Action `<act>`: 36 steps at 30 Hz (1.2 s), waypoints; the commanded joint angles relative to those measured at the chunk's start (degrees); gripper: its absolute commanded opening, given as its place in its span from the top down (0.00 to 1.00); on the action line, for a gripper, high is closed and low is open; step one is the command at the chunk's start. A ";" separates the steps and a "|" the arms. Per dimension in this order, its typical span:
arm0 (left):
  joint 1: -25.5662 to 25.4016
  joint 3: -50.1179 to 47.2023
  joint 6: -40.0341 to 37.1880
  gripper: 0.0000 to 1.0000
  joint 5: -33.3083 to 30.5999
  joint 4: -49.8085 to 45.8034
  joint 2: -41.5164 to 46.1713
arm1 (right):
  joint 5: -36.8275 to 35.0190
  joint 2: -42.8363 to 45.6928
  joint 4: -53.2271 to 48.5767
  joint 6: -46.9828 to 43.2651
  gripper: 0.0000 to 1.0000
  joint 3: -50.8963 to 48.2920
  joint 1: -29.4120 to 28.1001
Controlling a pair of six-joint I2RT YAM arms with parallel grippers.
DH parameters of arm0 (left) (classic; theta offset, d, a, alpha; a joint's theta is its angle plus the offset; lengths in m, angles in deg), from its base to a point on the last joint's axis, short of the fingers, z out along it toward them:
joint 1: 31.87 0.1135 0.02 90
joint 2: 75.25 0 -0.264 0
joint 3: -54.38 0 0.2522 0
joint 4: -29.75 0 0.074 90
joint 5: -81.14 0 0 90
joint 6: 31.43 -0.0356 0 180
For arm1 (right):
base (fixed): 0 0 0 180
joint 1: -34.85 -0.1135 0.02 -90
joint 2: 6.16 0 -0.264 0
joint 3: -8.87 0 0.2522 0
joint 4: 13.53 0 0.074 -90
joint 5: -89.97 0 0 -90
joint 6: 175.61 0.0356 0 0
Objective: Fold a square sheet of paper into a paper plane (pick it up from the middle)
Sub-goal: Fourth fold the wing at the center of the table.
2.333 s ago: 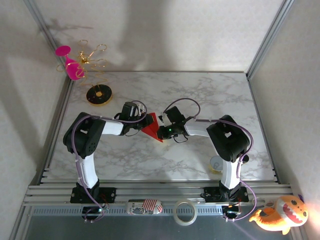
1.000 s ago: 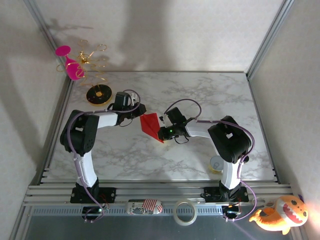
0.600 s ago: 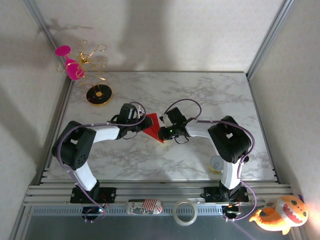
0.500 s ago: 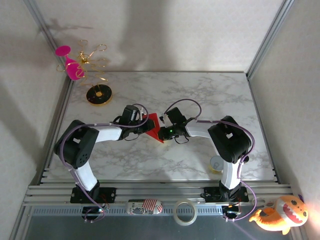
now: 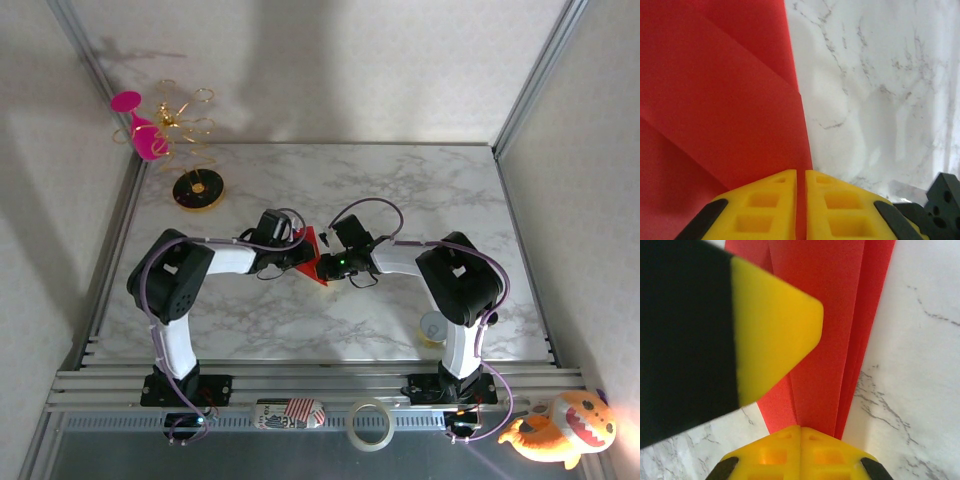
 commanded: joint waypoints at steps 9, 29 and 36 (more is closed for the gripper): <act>2.39 4.64 -5.57 0.87 -4.38 -6.02 -4.22 | -8.25 -2.61 -13.66 -2.26 0.99 -4.71 0.60; 14.71 18.45 -13.32 0.85 -5.21 -12.41 -13.48 | -10.72 -1.90 -15.77 -3.77 0.99 -7.18 1.30; 17.39 22.09 -14.63 0.85 -8.56 -13.77 -14.68 | -9.94 -1.14 -14.93 -4.15 0.99 -7.55 1.39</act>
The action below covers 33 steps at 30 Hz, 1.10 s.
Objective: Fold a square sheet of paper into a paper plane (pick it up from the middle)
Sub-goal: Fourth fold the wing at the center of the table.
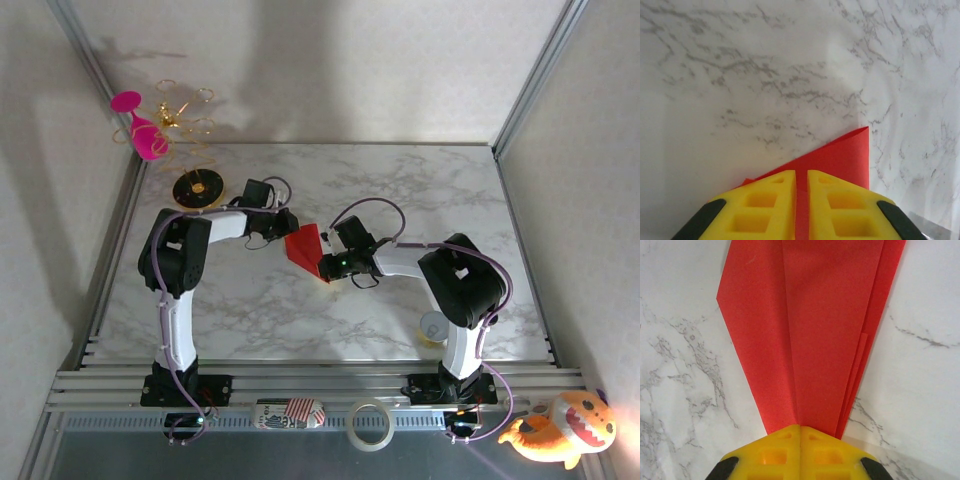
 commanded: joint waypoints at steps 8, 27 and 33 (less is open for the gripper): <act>6.35 2.40 -1.22 0.84 -9.35 -0.19 2.09 | -4.48 -1.60 -16.17 -1.16 0.99 -5.15 1.21; -8.87 -18.51 18.10 0.86 -5.06 21.16 14.89 | 4.98 8.02 -2.29 8.37 0.92 2.58 1.30; -10.14 -17.85 18.25 0.88 -5.08 21.37 11.81 | 3.71 7.80 -0.44 10.15 0.93 2.41 1.23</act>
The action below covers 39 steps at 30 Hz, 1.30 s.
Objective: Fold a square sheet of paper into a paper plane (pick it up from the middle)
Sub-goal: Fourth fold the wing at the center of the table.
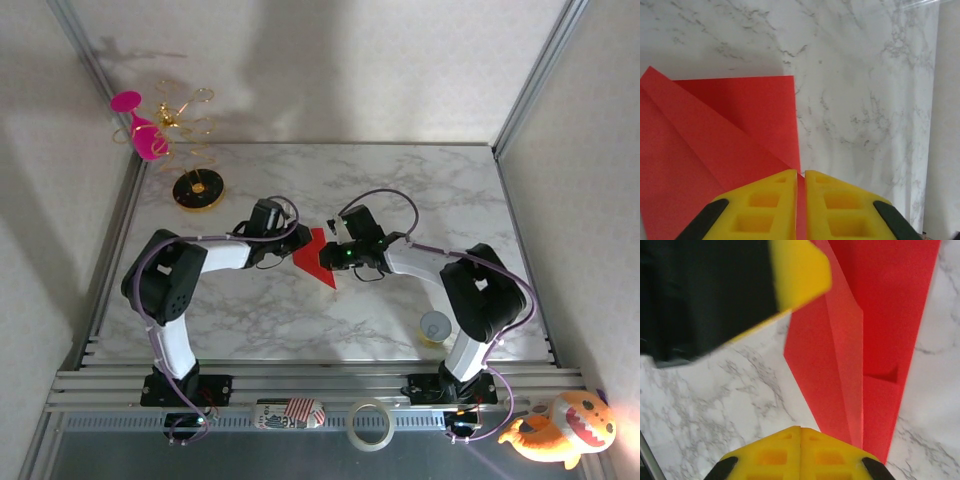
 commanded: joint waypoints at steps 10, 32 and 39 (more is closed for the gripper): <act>-1.38 2.71 1.19 0.89 0.21 1.90 -4.50 | -2.15 -6.11 -1.31 1.91 0.94 2.58 0.19; -1.55 6.60 -1.24 0.90 -4.83 -10.10 -8.86 | -0.21 -9.31 -0.07 1.37 0.96 4.30 0.43; -1.55 7.63 -1.84 0.90 -8.80 -15.27 -9.67 | 0.26 -10.36 -0.48 1.28 0.96 2.60 0.63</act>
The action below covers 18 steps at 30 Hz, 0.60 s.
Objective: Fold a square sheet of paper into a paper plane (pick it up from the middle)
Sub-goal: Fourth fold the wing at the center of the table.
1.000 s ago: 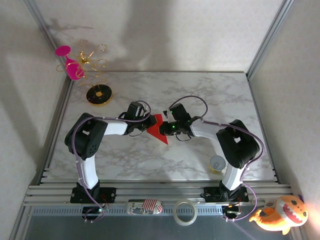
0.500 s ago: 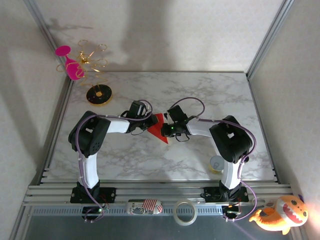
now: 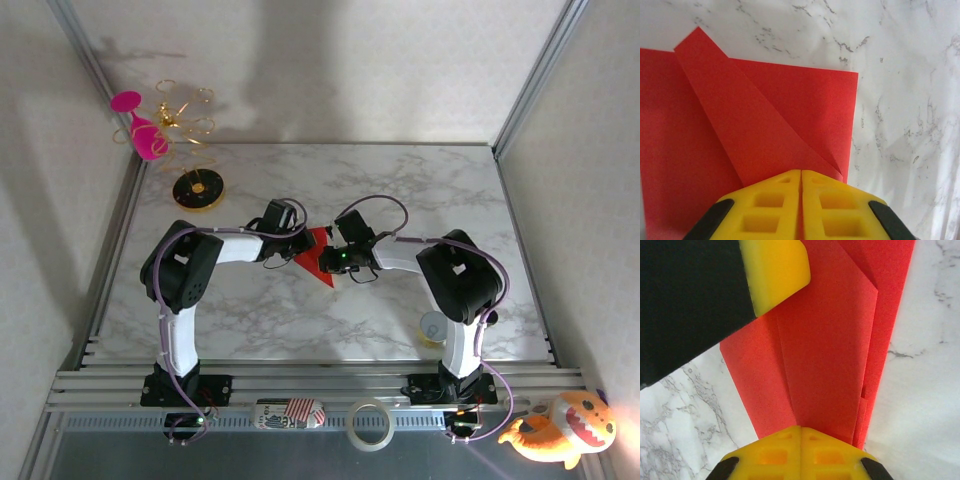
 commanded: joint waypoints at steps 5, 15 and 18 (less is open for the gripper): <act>-0.18 0.88 -1.49 0.91 -6.12 -8.49 -3.46 | 4.42 1.81 -3.53 -2.79 0.95 -3.43 0.36; -0.26 1.34 -1.73 0.90 -5.77 -8.95 -3.34 | 6.47 9.43 -10.07 -6.14 0.95 -13.33 0.27; -0.43 2.32 -1.94 0.89 -5.05 -8.87 -3.15 | 5.64 10.48 -9.38 -6.30 0.95 -13.27 0.36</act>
